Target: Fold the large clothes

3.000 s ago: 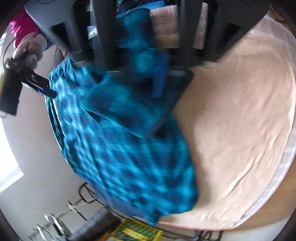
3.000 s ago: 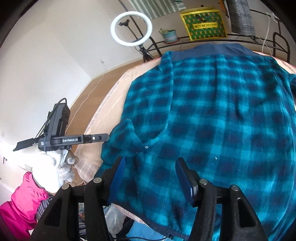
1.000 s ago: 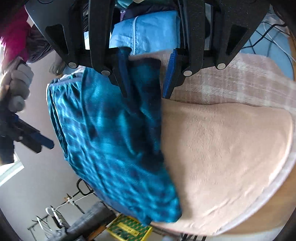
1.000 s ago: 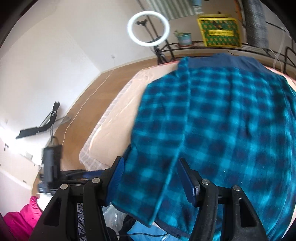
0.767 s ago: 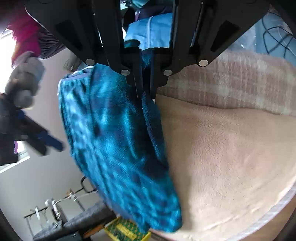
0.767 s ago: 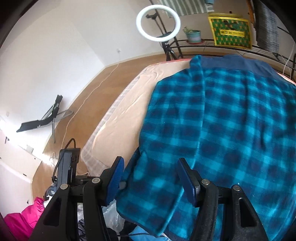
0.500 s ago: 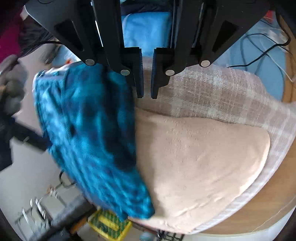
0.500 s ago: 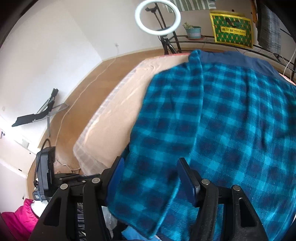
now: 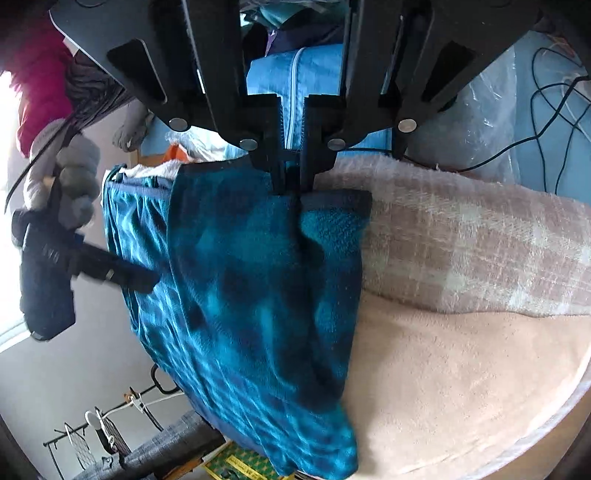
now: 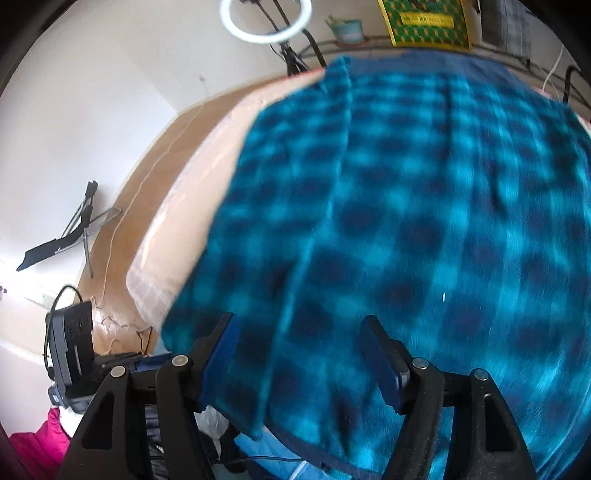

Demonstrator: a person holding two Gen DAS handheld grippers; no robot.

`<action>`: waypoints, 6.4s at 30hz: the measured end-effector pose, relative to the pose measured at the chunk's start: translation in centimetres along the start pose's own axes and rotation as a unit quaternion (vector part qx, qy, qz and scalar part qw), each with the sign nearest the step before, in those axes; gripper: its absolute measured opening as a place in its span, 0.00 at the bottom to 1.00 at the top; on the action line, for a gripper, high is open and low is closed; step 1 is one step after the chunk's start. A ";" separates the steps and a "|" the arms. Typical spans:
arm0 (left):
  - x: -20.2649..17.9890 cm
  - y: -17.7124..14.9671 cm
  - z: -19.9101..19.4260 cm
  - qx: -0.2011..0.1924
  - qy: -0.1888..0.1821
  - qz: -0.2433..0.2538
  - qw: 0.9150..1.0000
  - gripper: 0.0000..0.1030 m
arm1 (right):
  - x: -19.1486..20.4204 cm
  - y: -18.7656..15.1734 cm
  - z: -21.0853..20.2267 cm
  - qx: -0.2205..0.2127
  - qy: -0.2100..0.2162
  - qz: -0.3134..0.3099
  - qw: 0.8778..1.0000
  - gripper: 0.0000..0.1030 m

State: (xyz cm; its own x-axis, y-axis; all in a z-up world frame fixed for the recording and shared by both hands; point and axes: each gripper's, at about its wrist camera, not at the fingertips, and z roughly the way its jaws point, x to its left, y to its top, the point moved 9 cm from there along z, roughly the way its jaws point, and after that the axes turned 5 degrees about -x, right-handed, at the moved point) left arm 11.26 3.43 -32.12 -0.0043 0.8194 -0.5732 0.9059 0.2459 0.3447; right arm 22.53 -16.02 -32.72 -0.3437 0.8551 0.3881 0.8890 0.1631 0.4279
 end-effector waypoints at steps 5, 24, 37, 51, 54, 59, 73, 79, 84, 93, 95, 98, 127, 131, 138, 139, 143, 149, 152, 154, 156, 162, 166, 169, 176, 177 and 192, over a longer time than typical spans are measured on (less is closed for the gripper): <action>-1.5 1.1 -3.4 -0.040 -0.020 0.007 0.999 0.00 | 1.5 -1.6 2.3 0.045 0.050 -0.001 0.998 0.22; -1.0 0.9 -1.3 -0.034 0.008 0.024 0.999 0.32 | 5.3 1.4 -1.0 -0.022 -0.010 -0.099 0.995 0.41; -0.7 1.0 -0.6 -0.044 -0.005 0.017 0.999 0.02 | 13.4 11.6 8.8 0.024 -0.024 -0.174 0.984 0.54; -0.4 0.4 -3.3 -0.064 -0.018 0.025 0.997 0.01 | 11.5 13.3 15.1 0.048 -0.078 -0.184 0.979 0.00; 0.0 0.2 -3.8 -0.070 -0.009 0.030 0.997 0.02 | 11.1 13.9 14.4 0.025 -0.039 -0.138 0.989 0.00; 1.7 0.3 -4.8 -0.067 0.007 0.003 0.998 0.02 | 11.2 12.2 15.8 0.054 -0.017 -0.127 0.990 0.20; 3.4 4.1 -2.9 -0.065 -0.038 -0.091 0.993 0.56 | 12.1 13.1 0.6 -0.093 0.048 -0.149 0.983 0.66; 2.9 3.6 -0.3 -0.041 -0.042 -0.107 0.992 0.42 | 10.7 12.9 -0.5 -0.080 0.015 -0.164 0.983 0.79; 0.3 4.0 -0.8 -0.056 -0.053 -0.052 0.996 0.08 | 9.8 14.8 2.3 -0.056 -0.001 -0.135 0.989 0.79; -2.8 5.3 -1.9 -0.078 -0.095 -0.021 0.992 0.07 | 9.6 18.6 12.4 0.000 -0.039 -0.100 0.994 0.78; -3.3 5.6 -2.0 -0.079 -0.098 -0.013 0.992 0.06 | 10.0 19.0 14.3 0.011 -0.052 -0.108 0.993 0.77; -4.1 5.9 -1.9 -0.078 -0.104 -0.001 0.992 0.06 | 10.7 19.0 17.0 0.031 -0.083 -0.137 0.987 0.77; -11.0 4.7 -1.1 -0.075 -0.058 0.115 0.989 0.06 | 4.4 21.7 11.4 -0.062 0.015 -0.016 0.998 0.05; -12.9 4.4 -0.4 -0.071 -0.049 0.145 0.986 0.06 | 1.1 22.0 7.9 -0.109 0.066 0.053 0.990 0.05; -17.1 2.7 2.2 -0.045 -0.030 0.220 0.974 0.06 | -6.8 19.7 2.4 -0.190 0.139 0.175 0.956 0.05; -17.4 2.5 2.7 -0.040 -0.027 0.225 0.973 0.06 | -8.2 19.1 1.9 -0.195 0.142 0.191 0.952 0.05; -18.3 1.9 4.6 -0.020 -0.024 0.233 0.972 0.06 | -12.7 16.7 2.3 -0.186 0.129 0.242 0.944 0.04; -19.0 0.7 6.7 0.001 -0.011 0.250 0.968 0.06 | -14.9 16.0 3.8 -0.173 0.086 0.237 0.952 0.04; -18.9 0.6 7.0 0.005 -0.010 0.245 0.969 0.06 | -15.5 16.1 4.3 -0.164 0.064 0.230 0.957 0.04; -18.8 0.7 6.8 0.004 -0.010 0.241 0.970 0.06 | -16.1 15.7 4.7 -0.152 0.050 0.230 0.960 0.04; -18.8 0.6 6.5 0.008 -0.012 0.239 0.971 0.06 | -16.6 15.6 4.9 -0.145 0.045 0.226 0.962 0.06; -18.5 -0.5 3.1 0.018 -0.041 0.237 0.971 0.28 | -15.5 15.4 0.9 -0.155 0.037 0.186 0.970 0.47; -16.9 -1.6 -1.0 0.002 -0.047 0.234 0.971 0.31 | -14.1 14.6 -3.3 -0.164 0.031 0.158 0.973 0.50; -14.3 -0.9 -3.4 -0.014 -0.038 0.202 0.979 0.31 | -12.4 12.1 -7.3 -0.164 0.034 0.135 0.977 0.50; -9.0 2.6 -4.7 -0.045 -0.017 0.119 0.992 0.31 | -6.4 3.5 -12.5 -0.144 0.069 0.107 0.981 0.55; -8.6 3.1 -4.4 -0.046 -0.015 0.115 0.992 0.31 | -5.6 2.3 -12.4 -0.136 0.072 0.107 0.982 0.58; -6.7 4.0 -2.2 -0.041 -0.005 0.101 0.994 0.31 | 1.0 -9.0 -1.4 0.021 0.136 0.138 0.981 0.19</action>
State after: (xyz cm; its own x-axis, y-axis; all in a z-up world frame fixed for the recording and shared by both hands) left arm 14.01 0.03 -25.26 0.1789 0.8516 -0.4928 0.8506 0.1179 0.5125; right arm 13.80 -17.27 -35.04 -0.1519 0.7082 0.6895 0.9690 -0.0309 0.2452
